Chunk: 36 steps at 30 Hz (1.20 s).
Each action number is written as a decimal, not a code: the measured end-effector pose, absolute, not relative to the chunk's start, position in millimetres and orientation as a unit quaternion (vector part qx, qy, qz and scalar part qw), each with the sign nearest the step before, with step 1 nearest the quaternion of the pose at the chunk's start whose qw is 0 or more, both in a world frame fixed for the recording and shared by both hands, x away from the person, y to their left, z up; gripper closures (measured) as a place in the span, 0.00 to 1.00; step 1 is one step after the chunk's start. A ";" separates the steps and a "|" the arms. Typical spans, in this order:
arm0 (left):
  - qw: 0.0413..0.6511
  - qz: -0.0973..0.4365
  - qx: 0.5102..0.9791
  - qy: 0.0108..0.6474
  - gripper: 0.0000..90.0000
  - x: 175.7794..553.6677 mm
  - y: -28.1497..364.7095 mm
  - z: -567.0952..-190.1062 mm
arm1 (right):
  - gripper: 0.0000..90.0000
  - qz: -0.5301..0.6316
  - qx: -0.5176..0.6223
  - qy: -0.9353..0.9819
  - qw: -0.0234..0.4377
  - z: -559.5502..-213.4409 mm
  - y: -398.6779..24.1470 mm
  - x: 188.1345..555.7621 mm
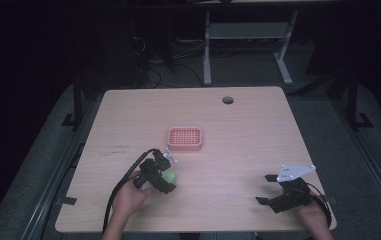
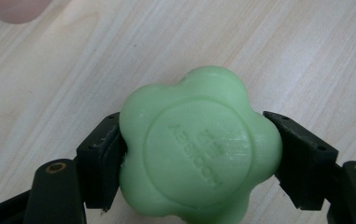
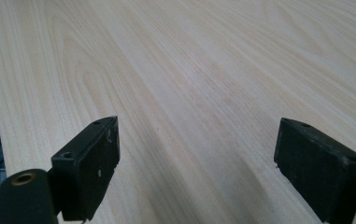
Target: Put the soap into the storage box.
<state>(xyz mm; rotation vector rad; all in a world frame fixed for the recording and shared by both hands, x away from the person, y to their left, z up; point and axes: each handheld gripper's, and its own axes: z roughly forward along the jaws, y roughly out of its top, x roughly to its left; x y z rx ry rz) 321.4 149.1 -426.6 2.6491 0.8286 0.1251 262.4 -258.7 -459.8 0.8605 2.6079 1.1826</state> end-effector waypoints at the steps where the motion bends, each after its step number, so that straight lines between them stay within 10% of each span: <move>1: 0.177 0.044 0.939 0.292 0.29 322.8 149.6 -425.2 | 0.15 0.394 0.287 0.870 0.076 -459.9 -258.7 262.4; 36: 0.206 0.034 0.927 0.311 0.29 362.1 135.8 -406.7 | 0.15 0.400 0.290 0.866 0.077 -459.0 -261.4 260.7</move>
